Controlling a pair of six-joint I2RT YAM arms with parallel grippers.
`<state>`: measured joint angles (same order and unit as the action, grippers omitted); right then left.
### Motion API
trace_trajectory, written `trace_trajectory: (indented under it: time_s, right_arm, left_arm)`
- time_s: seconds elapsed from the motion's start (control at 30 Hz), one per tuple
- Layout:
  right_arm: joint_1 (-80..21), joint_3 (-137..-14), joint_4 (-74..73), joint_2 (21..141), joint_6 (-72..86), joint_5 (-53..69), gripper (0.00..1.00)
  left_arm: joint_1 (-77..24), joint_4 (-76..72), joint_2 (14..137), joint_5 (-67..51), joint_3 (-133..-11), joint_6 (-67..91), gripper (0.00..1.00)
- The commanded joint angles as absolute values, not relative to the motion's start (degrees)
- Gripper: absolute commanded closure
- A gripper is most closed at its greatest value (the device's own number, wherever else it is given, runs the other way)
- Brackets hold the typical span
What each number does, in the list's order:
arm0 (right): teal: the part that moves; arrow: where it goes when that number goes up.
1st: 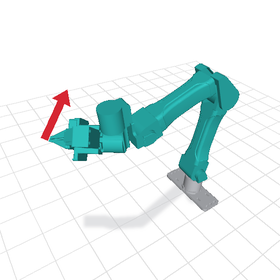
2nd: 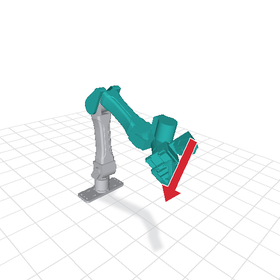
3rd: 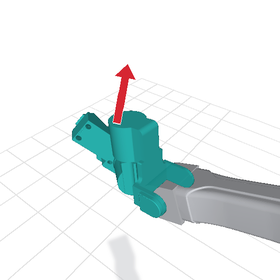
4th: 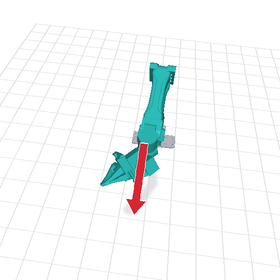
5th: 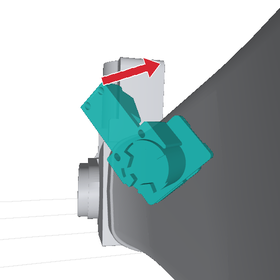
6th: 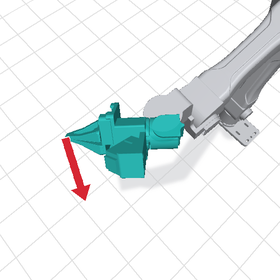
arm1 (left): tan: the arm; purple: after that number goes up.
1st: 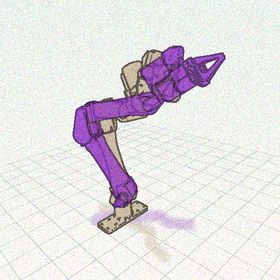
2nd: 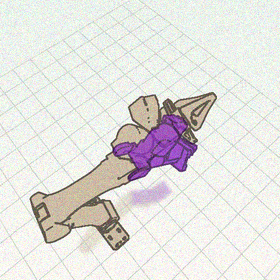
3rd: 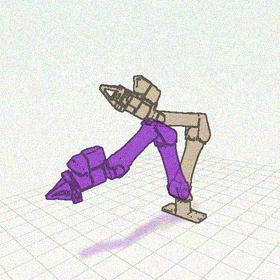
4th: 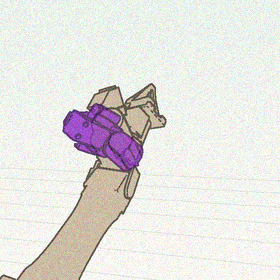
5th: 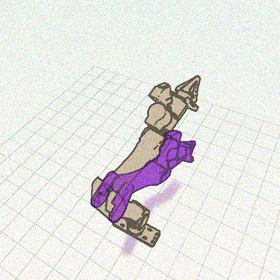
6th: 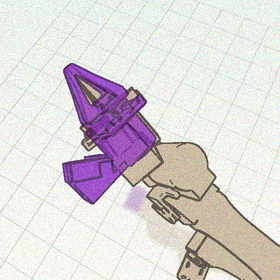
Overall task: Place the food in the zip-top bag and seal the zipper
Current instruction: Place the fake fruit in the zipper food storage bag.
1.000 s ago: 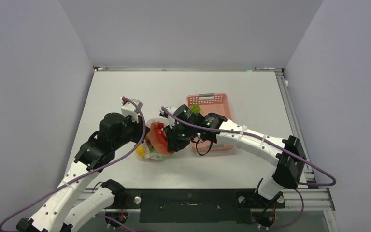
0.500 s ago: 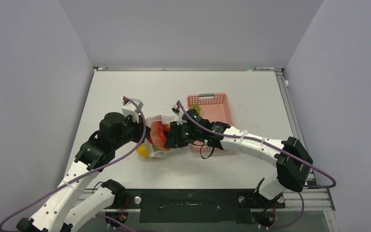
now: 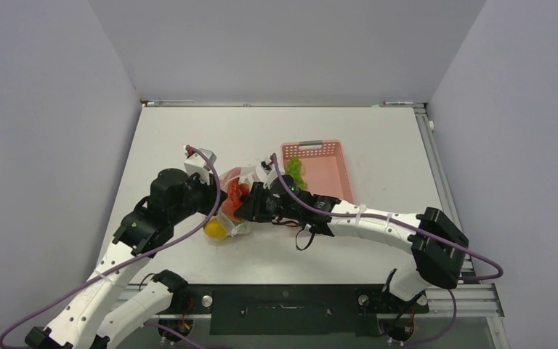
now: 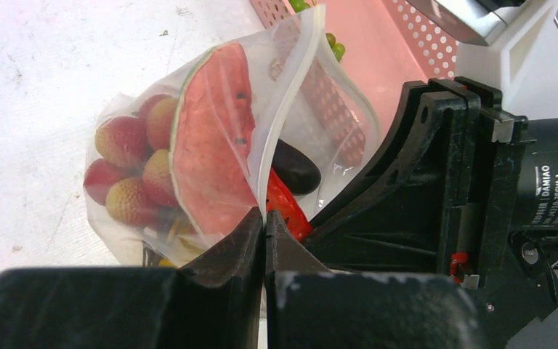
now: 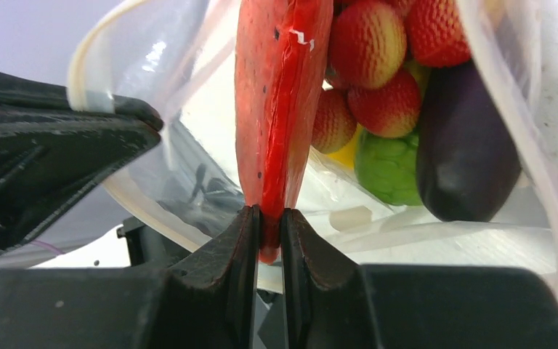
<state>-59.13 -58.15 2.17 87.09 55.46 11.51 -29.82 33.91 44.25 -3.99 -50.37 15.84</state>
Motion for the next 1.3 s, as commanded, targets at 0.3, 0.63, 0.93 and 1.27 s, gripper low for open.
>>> trace_trajectory:
  time_s: [0.3,0.63,0.93,1.27]
  right_arm:
    - [-62.4,-63.3,12.8,96.1,56.8,9.8,0.92]
    - [-62.4,-65.3,6.1,92.6,50.3,7.2,0.71]
    - [-62.4,-66.8,0.3,88.9,46.1,4.6,0.59]
    - [-62.3,-68.6,-9.7,83.8,40.0,0.2,0.54]
  left_arm:
    - [-29.7,30.7,43.8,-5.9,-50.9,15.9,1.00]
    - [-29.6,31.1,42.4,-2.0,-50.8,16.5,1.00]
    - [-29.4,31.2,42.2,-0.4,-50.8,16.6,1.00]
    - [-29.1,31.1,42.4,-0.4,-50.8,17.0,1.00]
